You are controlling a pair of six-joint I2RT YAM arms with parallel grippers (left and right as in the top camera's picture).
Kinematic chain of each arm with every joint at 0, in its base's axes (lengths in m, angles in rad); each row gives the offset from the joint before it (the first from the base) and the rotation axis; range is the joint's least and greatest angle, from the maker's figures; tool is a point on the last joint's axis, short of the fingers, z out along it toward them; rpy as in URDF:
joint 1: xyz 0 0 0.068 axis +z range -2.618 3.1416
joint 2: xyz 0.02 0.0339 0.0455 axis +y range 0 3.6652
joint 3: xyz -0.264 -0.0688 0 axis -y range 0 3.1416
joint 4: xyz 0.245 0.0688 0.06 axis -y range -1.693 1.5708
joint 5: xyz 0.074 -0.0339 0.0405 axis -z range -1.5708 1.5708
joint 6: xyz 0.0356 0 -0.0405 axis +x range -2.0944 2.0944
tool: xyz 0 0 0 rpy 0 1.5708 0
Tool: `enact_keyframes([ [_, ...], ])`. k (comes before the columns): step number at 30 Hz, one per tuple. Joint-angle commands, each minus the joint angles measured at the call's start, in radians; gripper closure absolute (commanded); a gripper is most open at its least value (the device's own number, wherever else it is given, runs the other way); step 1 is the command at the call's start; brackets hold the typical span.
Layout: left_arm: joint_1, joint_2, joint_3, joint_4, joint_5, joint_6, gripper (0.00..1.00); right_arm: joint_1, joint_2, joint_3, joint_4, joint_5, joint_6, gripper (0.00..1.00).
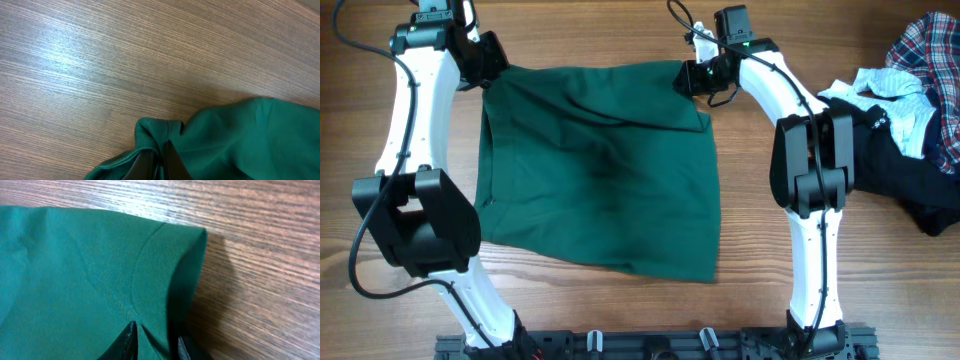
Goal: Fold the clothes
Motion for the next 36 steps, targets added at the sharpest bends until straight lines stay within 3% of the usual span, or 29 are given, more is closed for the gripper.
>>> enact_keyframes([
  [1,-0.002,-0.029,0.003,0.005,-0.014,0.006,0.96,-0.026,-0.045,0.021,-0.014,-0.023,-0.003,0.84],
  [6,-0.002,-0.029,0.003,0.026,-0.014,0.006,0.96,-0.055,-0.108,0.021,-0.041,-0.024,-0.003,0.95],
  [14,-0.002,-0.029,0.003,0.033,-0.013,0.006,0.96,-0.075,-0.175,0.020,-0.083,-0.026,-0.016,0.95],
  [16,-0.002,-0.029,0.003,0.032,-0.013,0.006,0.96,-0.073,-0.169,0.019,-0.080,-0.024,-0.018,0.90],
  [19,-0.002,-0.029,0.003,0.032,-0.013,0.006,0.96,-0.069,-0.156,0.017,-0.054,-0.024,-0.032,0.67],
  [21,-0.002,-0.029,0.003,0.032,-0.013,0.006,0.96,-0.065,-0.141,0.017,-0.027,-0.024,-0.032,0.60],
  [36,-0.002,-0.029,0.003,0.032,-0.013,0.006,0.96,-0.008,-0.016,0.017,0.079,-0.023,-0.029,0.60],
])
